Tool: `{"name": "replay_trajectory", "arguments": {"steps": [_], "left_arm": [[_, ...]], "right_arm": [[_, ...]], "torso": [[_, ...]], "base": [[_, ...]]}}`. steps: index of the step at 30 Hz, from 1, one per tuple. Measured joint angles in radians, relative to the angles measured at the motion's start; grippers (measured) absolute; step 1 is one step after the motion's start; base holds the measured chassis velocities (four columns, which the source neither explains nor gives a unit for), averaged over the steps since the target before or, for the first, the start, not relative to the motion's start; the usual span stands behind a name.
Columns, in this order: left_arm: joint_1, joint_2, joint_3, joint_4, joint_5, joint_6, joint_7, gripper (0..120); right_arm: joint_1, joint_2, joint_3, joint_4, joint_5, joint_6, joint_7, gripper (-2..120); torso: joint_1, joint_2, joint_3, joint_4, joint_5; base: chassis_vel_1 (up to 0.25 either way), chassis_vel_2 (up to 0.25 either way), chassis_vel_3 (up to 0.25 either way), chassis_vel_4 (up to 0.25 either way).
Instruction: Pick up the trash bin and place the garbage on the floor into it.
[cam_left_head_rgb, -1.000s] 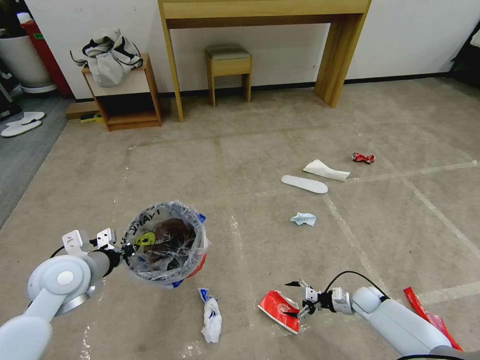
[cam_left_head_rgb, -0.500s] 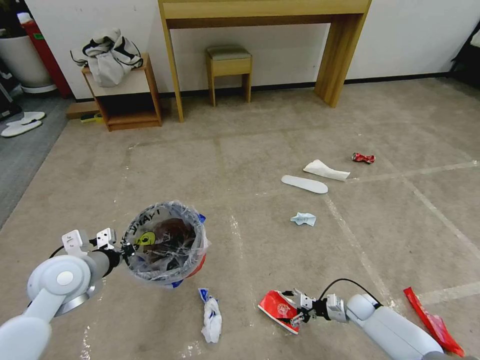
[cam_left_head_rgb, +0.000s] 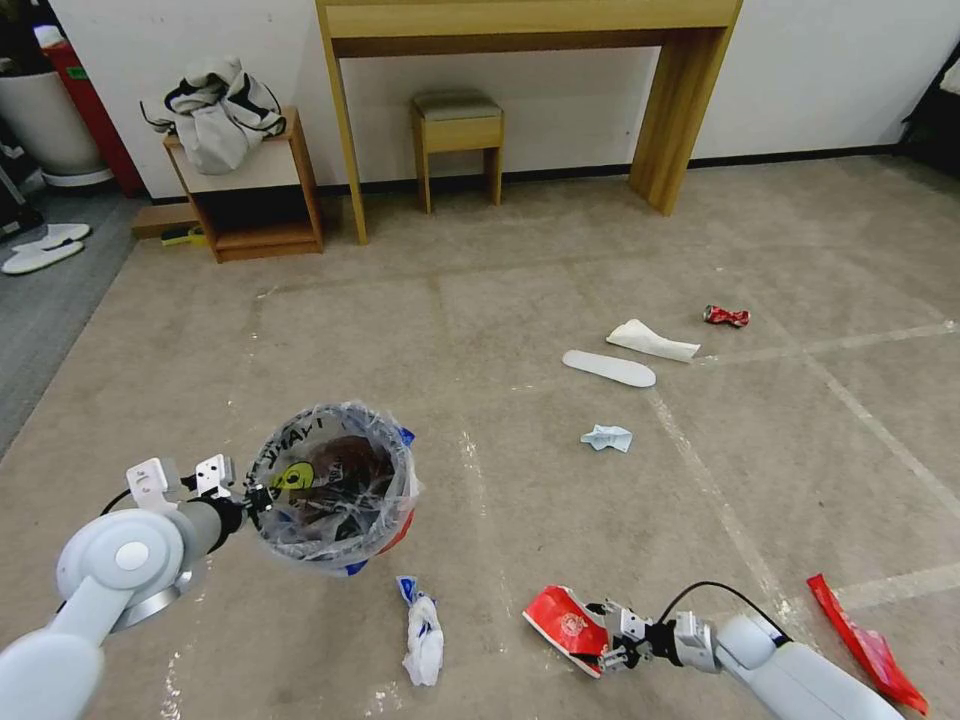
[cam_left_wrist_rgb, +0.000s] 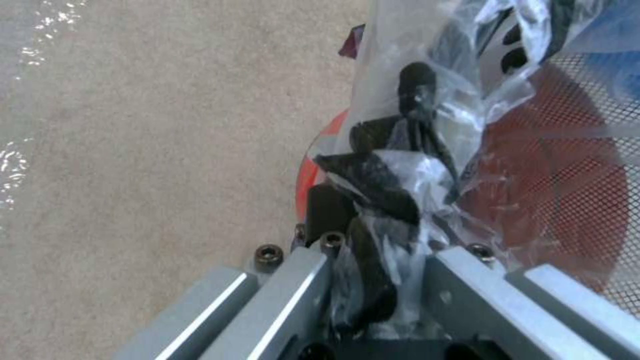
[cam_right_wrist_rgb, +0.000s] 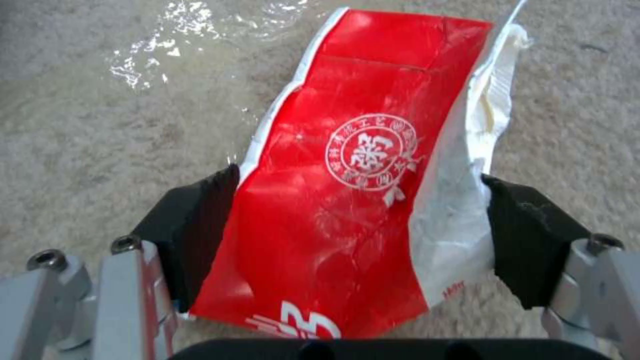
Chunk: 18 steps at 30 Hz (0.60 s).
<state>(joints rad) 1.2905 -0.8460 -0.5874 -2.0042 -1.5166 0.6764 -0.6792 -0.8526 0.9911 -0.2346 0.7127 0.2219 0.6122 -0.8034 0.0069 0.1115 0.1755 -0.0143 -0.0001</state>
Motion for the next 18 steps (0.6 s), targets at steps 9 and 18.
{"name": "replay_trajectory", "arguments": {"steps": [9,18], "left_arm": [[0.004,0.005,-0.001,-0.008,0.004,-0.002,-0.002,0],[0.011,0.005,-0.007,-0.018,0.005,-0.004,-0.003,0]], "right_arm": [[-0.004,0.001,0.011,0.015,-0.002,0.000,-0.002,59],[0.013,0.001,0.003,0.028,0.015,-0.008,-0.003,25]], "torso": [[0.000,0.000,0.000,0.0001,0.0001],[0.000,0.000,0.000,0.0001,0.0000]], "base": [[0.000,0.000,0.000,0.000],[0.000,0.000,0.000,0.000]]}}
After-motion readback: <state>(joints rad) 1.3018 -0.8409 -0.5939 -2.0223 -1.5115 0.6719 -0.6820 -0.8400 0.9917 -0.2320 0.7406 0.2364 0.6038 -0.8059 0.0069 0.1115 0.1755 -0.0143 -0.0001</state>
